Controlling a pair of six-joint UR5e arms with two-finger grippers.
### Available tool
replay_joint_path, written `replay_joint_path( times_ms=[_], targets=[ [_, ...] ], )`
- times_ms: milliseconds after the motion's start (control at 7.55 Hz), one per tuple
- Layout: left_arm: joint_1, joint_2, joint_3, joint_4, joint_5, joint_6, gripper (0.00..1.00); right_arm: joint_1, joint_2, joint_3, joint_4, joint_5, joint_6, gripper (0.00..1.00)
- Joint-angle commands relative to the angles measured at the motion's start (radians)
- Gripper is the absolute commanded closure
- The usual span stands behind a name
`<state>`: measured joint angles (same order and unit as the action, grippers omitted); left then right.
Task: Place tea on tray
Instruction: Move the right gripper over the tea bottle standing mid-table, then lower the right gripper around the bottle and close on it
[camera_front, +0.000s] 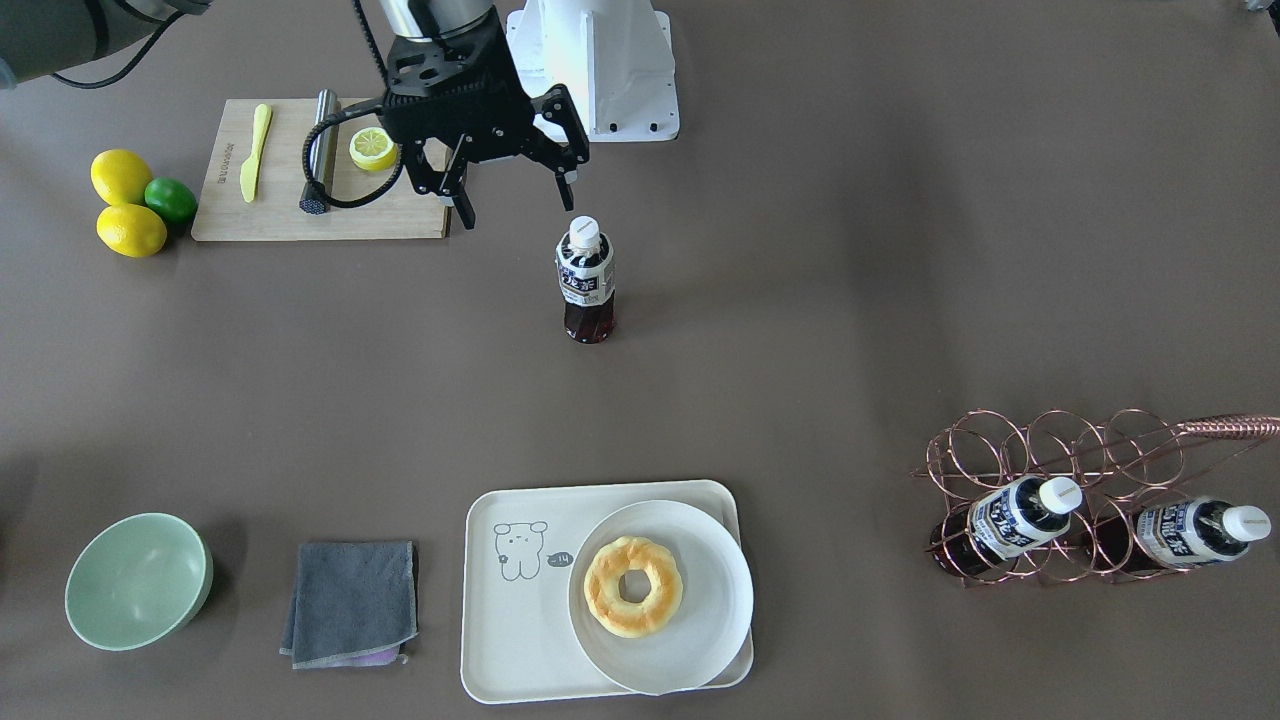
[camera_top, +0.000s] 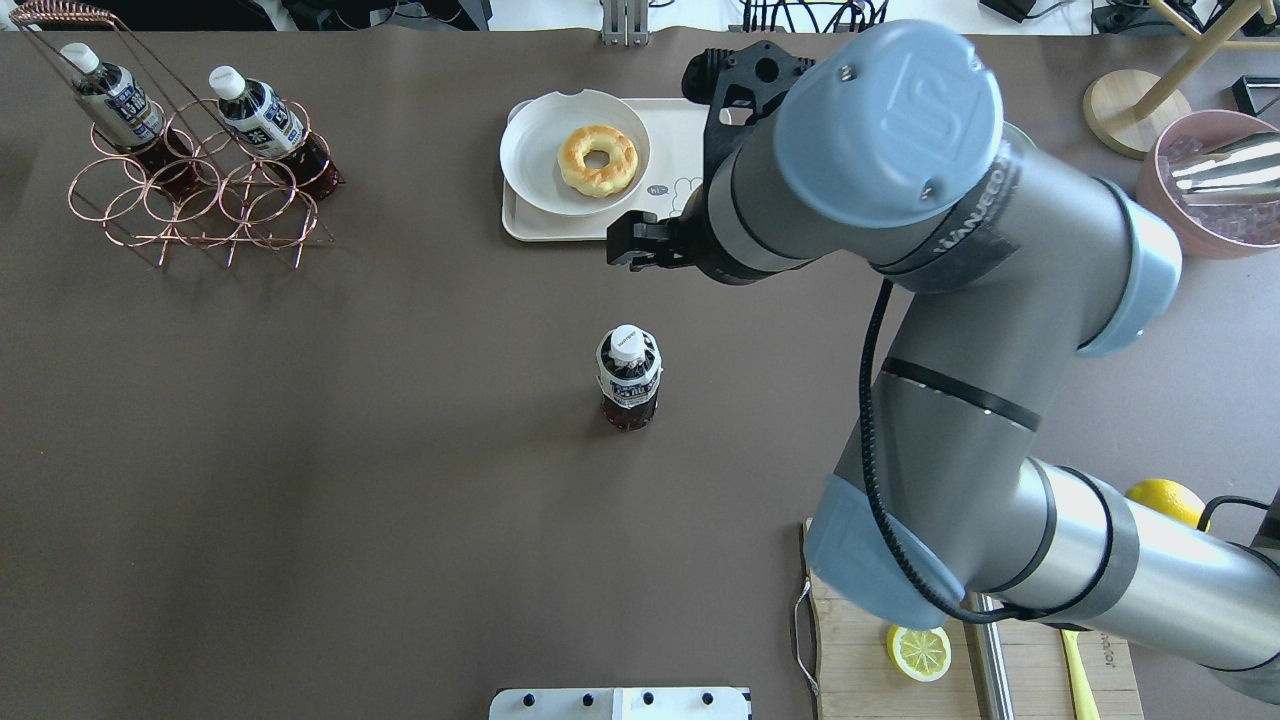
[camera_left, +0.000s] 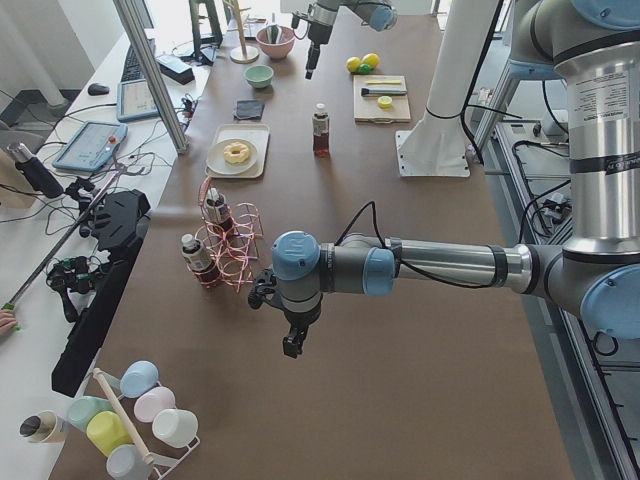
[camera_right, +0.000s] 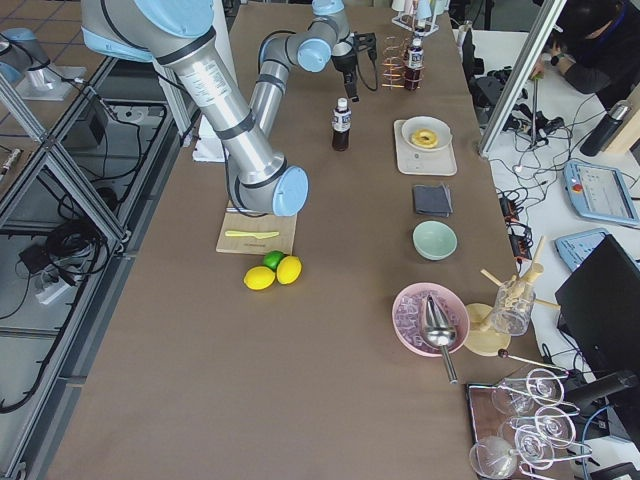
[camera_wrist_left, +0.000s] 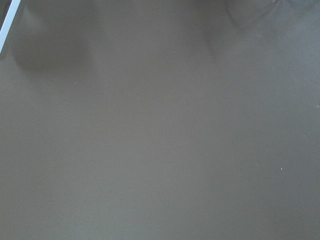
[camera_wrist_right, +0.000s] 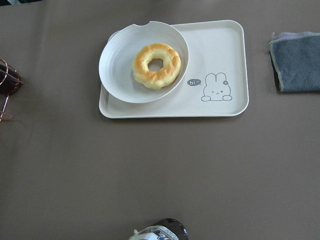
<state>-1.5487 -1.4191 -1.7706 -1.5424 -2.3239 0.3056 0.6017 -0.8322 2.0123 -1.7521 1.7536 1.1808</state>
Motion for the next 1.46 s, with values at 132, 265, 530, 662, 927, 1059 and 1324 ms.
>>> replay_joint_path(
  times_ms=[132, 265, 530, 662, 927, 1059, 1324],
  targets=[
    [0.001, -0.003, 0.017, -0.001, 0.0, 0.0, 0.01, -0.109, 0.09, -0.093, -0.105, -0.126, 0.034, 0.01],
    [0.001, -0.003, 0.02, -0.001, 0.0, 0.001, 0.01, -0.126, 0.102, -0.107, -0.112, -0.147, 0.036, 0.02],
    [0.001, -0.001, 0.026, -0.001, 0.0, 0.001, 0.01, -0.143, 0.105, -0.133, -0.113, -0.16, 0.036, 0.06],
    [0.001, -0.001, 0.026, -0.001, 0.0, 0.001, 0.01, -0.155, 0.101, -0.138, -0.115, -0.176, 0.036, 0.1],
    [0.001, -0.001, 0.026, -0.002, -0.002, 0.001, 0.01, -0.165, 0.102, -0.144, -0.115, -0.181, 0.036, 0.22],
    [0.001, -0.001, 0.026, -0.002, -0.002, 0.001, 0.01, -0.171, 0.1, -0.144, -0.115, -0.181, 0.036, 0.28],
    [0.001, 0.0, 0.026, -0.002, 0.0, 0.001, 0.01, -0.178, 0.102, -0.15, -0.115, -0.181, 0.037, 0.3]
  ],
)
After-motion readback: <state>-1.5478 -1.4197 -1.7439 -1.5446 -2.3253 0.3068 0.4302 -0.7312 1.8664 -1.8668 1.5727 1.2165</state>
